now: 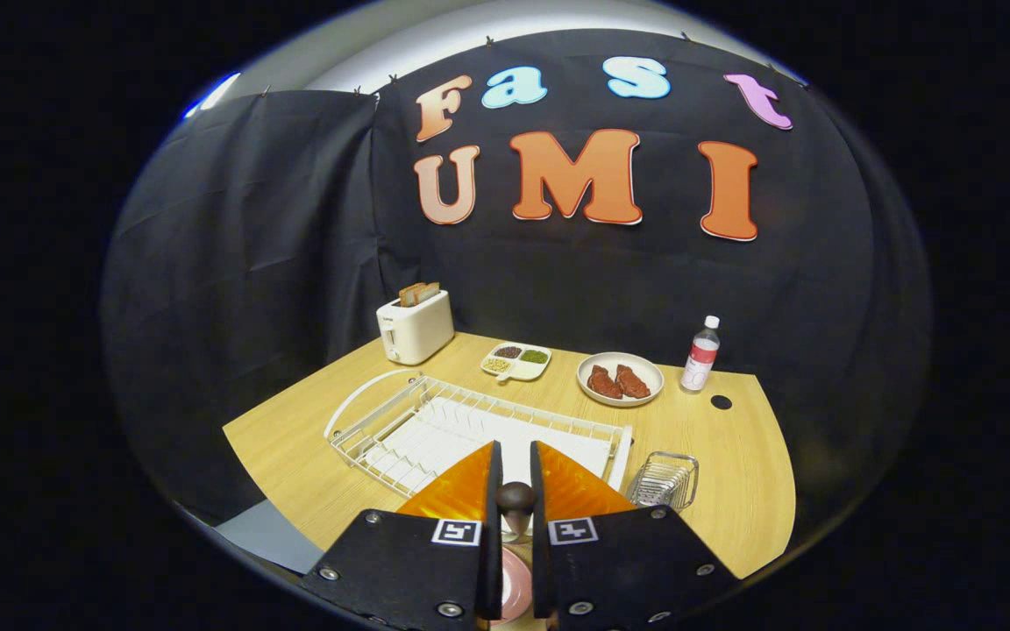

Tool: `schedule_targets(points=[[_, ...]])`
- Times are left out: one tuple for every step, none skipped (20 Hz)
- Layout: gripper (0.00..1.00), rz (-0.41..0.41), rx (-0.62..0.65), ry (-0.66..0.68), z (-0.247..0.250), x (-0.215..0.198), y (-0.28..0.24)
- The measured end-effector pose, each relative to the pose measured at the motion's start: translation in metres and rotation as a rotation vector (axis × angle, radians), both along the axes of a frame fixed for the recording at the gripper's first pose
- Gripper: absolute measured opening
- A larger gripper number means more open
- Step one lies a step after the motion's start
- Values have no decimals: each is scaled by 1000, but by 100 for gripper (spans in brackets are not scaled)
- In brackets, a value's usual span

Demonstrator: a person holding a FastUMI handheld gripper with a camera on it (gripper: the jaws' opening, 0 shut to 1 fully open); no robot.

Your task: Take the plate from the dish rack, then take the spoon from the basket and place it into the plate.

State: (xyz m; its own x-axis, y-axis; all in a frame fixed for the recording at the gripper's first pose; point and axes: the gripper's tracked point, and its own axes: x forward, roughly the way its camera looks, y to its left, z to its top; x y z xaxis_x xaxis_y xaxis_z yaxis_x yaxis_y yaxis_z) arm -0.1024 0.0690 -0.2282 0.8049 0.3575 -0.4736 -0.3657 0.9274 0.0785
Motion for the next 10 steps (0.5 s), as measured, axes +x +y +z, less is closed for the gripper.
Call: schedule_targets(points=[[13,16,-4,3,-3,-3,6],[13,35,-4,4,-6,-6,12],[13,50,-3,10,-10,-9,17],[13,65,1,20,-17,-11,23],[13,77,6,38,-25,-14,28],[13,91,8,62,-35,-18,32],[13,102,7,80,-44,-21,34],[14,113,7,90,-49,-24,38],[14,127,5,100,-55,-27,43],[14,141,1,111,-61,-31,47]])
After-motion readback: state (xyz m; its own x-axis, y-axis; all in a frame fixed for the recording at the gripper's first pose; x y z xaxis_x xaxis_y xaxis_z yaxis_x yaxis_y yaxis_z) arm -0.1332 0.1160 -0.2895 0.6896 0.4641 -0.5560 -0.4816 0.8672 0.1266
